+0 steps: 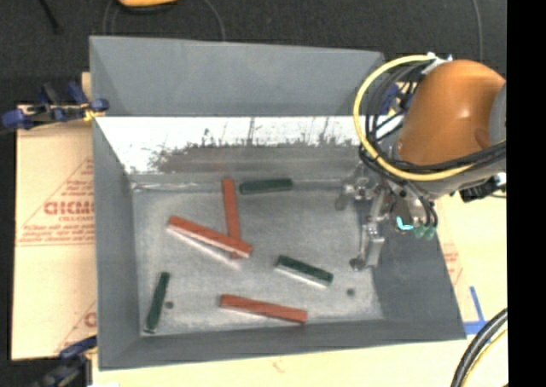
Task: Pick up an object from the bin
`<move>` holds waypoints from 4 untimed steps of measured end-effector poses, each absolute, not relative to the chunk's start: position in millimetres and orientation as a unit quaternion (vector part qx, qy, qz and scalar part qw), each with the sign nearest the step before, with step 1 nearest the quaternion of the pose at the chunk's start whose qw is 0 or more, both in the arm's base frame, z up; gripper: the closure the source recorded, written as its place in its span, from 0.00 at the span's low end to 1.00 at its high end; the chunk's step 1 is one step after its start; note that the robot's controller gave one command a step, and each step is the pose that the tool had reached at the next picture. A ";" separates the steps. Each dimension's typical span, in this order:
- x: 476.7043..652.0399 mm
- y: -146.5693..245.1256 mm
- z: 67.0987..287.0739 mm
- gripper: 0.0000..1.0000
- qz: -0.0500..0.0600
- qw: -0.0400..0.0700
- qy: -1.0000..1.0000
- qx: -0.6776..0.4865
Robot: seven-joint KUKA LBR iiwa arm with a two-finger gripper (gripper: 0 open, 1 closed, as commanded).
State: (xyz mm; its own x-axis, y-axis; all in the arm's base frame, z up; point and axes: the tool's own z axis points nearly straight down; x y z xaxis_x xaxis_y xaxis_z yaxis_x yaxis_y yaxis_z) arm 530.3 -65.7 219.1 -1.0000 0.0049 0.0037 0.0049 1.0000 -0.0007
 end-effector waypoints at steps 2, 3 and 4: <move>533.3 -53.3 183.4 0.00 0.000 -0.003 -0.985 -0.171; 535.9 -41.6 167.1 0.00 0.001 -0.001 -0.977 -0.215; 537.9 -37.3 145.5 0.00 0.000 -0.001 -0.997 -0.080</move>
Offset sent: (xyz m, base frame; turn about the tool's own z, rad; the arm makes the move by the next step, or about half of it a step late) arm 0.0022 0.0249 -0.0710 0.6182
